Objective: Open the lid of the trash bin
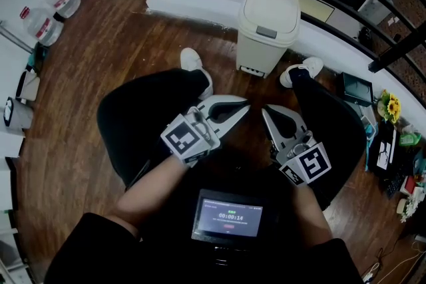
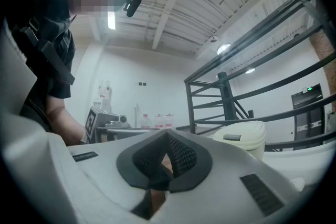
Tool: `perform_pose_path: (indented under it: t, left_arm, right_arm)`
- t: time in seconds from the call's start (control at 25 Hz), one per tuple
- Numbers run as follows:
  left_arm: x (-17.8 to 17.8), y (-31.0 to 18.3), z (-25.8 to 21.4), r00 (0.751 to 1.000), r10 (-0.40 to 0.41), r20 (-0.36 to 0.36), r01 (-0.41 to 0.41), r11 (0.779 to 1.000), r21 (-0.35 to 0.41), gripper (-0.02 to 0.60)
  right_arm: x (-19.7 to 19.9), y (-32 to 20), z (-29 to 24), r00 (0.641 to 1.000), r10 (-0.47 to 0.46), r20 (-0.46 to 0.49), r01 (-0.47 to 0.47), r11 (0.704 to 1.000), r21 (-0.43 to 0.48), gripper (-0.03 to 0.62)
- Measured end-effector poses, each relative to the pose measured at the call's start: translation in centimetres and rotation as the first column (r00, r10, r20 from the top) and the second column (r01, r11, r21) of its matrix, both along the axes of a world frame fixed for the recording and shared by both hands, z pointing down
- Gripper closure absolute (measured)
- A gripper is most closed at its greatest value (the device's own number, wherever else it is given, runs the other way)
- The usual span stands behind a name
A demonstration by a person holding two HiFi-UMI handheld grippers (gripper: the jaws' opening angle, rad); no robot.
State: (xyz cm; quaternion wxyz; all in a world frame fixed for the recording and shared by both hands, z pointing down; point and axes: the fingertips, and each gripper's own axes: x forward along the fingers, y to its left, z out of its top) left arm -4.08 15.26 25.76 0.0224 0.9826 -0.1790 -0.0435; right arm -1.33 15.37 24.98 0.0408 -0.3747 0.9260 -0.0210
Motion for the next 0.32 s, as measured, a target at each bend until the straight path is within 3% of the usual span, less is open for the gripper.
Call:
perform_pose_path:
  t: [0.12,0.32]
  left_arm:
    - [-0.16,0.06,0.83,1.0,-0.003,0.029,0.003,1.0,-0.014,0.545]
    - [-0.22,0.09,0.74,1.0,-0.002,0.019,0.002,1.0,-0.014,0.544]
  right_arm:
    - [-0.02,-0.07,0.28,1.0,0.0,-0.005,0.0,1.0,-0.008,0.576]
    - [0.09,-0.06,0.41,1.0,0.005,-0.007,-0.005,1.0,-0.01,0.576]
